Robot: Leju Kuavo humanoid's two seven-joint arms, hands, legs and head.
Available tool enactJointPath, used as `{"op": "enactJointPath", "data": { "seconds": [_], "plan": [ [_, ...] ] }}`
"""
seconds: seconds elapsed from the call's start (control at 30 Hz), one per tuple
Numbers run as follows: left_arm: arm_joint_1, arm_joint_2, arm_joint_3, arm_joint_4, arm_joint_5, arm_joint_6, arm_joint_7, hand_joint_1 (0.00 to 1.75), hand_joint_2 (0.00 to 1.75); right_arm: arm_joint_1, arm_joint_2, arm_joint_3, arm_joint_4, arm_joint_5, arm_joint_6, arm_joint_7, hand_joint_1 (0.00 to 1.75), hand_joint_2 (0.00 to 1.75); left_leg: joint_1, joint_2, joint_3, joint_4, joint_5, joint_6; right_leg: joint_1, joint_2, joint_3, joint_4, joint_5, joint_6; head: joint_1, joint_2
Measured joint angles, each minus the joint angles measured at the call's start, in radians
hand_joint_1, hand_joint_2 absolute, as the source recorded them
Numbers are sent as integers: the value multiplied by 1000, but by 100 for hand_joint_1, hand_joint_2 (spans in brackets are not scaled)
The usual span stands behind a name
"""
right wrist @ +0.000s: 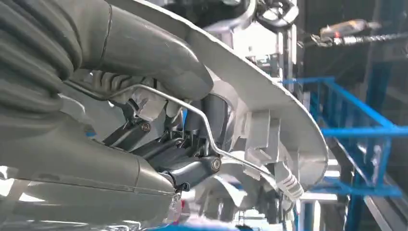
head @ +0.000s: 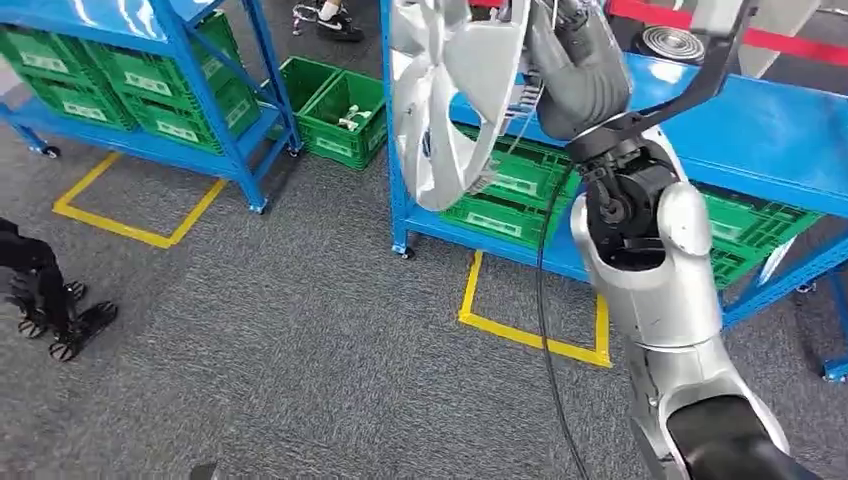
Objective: Take the parts from the cabinet and place them on the table.
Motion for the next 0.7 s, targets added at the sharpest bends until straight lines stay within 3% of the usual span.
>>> {"op": "enactJointPath", "data": {
  "seconds": [0.07,0.1,0.13,0.17,0.23,0.27,0.3,0.37,0.4,0.43,0.47,0.53,0.57,0.6,0.63,0.67,0.7],
  "plan": [
    [-1,0,-1,0,3,0,-2,0,175,0,1,4,0,0,0,0,175,175,0,-26,-3,-5,8,15,-3,-21,3,-2,-3,11,-1,0],
    [-1,-1,-2,1,5,3,-1,0,175,0,0,3,0,0,1,0,175,175,5,-39,-2,-6,11,20,-9,23,-2,12,-25,19,3,0],
    [-2,-1,-3,1,6,6,-1,0,175,0,0,3,0,0,1,0,175,175,6,-49,-5,-6,14,25,-11,65,-19,56,-60,21,10,0],
    [-3,-2,-4,1,8,8,-1,0,175,0,0,3,0,0,1,0,175,175,6,-62,-6,-6,16,27,-11,85,-50,136,-103,21,20,0],
    [-3,-6,-7,1,11,8,-1,0,175,5,0,5,1,0,1,0,175,175,2,-89,-10,-6,19,32,-11,94,-114,287,-164,21,29,0],
    [-2,-7,-8,2,11,8,-1,0,175,6,0,5,2,0,1,-1,175,175,2,-103,-10,-6,21,34,-11,94,-124,313,-162,19,32,0],
    [-2,-7,-8,3,13,7,-1,0,175,6,0,5,4,0,1,-1,175,175,1,-119,-10,-5,22,34,-10,95,-113,291,-135,14,33,0],
    [-2,-9,-9,4,16,8,-1,0,175,5,0,5,4,0,1,-1,175,175,-1,-148,-10,-5,26,32,-8,108,-49,149,-43,1,38,0],
    [-2,-9,-9,4,16,8,-2,0,175,2,0,5,4,0,1,-1,175,175,-2,-160,-9,-5,27,30,-8,132,-14,65,0,-8,43,0],
    [-3,-13,-10,5,16,6,-3,0,175,1,0,5,4,0,1,-1,175,175,-3,-168,-15,-5,31,24,-10,170,2,36,-7,-19,41,0],
    [-3,-14,-10,5,16,6,-4,0,175,0,0,4,4,0,1,-2,175,175,3,-180,-23,-3,36,18,-8,164,2,21,0,-17,34,0],
    [0,-14,-11,7,19,6,-10,0,175,1,0,5,4,0,1,-3,175,175,9,-194,-33,-6,45,4,-4,149,0,18,-2,-20,44,0],
    [2,-15,-12,8,21,9,-13,0,175,1,0,5,3,0,2,-3,175,175,4,-206,-36,-8,51,-3,-7,136,6,3,-1,-22,45,0],
    [3,-13,-12,8,23,20,5,0,175,2,4,6,3,-3,4,-3,175,175,0,-165,-42,0,39,-2,-15,118,11,-14,6,-21,42,0],
    [0,-8,-13,6,27,36,35,0,175,6,6,6,5,-6,5,-3,175,175,-6,-101,-57,28,10,-7,-14,112,13,-23,10,-27,31,0],
    [-1,0,-13,-5,34,74,71,0,175,4,6,5,6,-10,6,-4,175,175,1,-84,-84,89,-29,-14,-14,102,12,-23,12,-32,25,0],
    [1,16,-13,-28,37,123,107,0,175,5,7,5,8,-14,13,-5,175,175,6,-80,-113,161,-63,-18,-14,92,12,-22,12,-31,20,0]
  ]
}}
